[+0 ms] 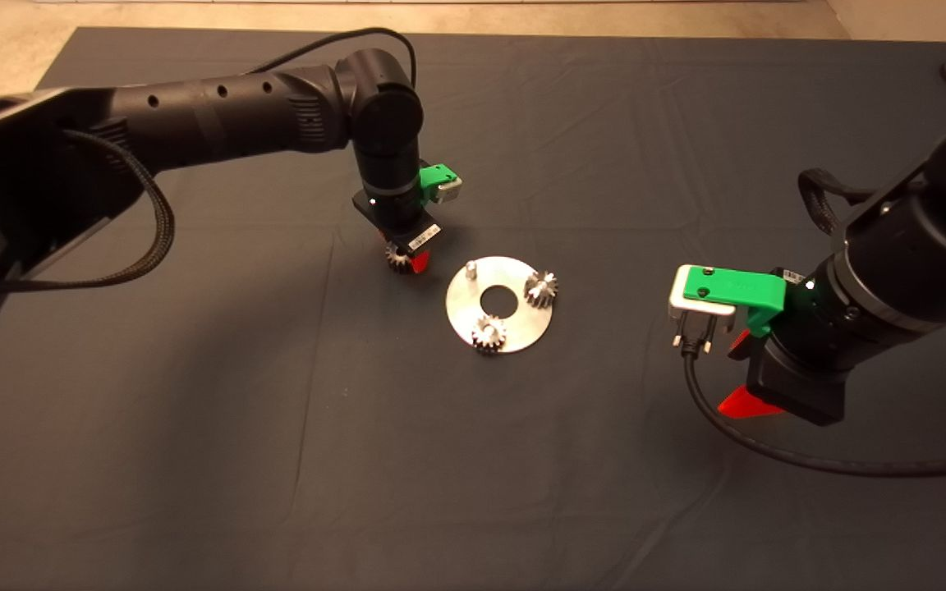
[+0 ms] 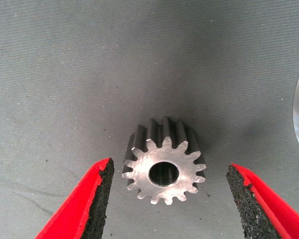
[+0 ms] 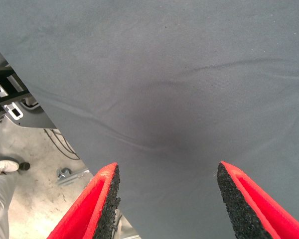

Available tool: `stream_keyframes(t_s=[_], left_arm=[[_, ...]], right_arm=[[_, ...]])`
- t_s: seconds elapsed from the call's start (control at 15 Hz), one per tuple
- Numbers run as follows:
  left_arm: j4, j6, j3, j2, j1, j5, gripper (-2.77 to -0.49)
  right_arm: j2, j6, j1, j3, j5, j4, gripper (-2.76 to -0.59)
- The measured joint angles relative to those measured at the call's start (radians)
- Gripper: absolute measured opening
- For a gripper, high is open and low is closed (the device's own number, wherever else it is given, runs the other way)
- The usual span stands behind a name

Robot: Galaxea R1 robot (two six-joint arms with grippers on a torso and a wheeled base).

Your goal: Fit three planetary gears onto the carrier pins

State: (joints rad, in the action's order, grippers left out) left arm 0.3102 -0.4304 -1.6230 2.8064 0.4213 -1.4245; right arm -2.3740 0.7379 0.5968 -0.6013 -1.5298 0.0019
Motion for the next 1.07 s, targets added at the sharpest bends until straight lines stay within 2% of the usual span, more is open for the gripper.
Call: stream_keyframes(t_s=[0.73, 0.87, 1.07], left_arm=[[0.0, 0.001, 0.002, -0.003, -0.004, 0.004, -1.73], [0.001, 0.001, 0.003, -0.003, -0.011, 0.004, -1.86], [0.003, 0.001, 0.003, -0.003, -0.013, 0.01, -1.88]], right_arm=[[0.0, 0.0, 0.0, 0.0, 0.0, 0.0, -1.92], [0.0, 0.0, 0.0, 0.0, 0.0, 0.0, -1.92], [0.0, 0.0, 0.0, 0.0, 0.0, 0.0, -1.92]])
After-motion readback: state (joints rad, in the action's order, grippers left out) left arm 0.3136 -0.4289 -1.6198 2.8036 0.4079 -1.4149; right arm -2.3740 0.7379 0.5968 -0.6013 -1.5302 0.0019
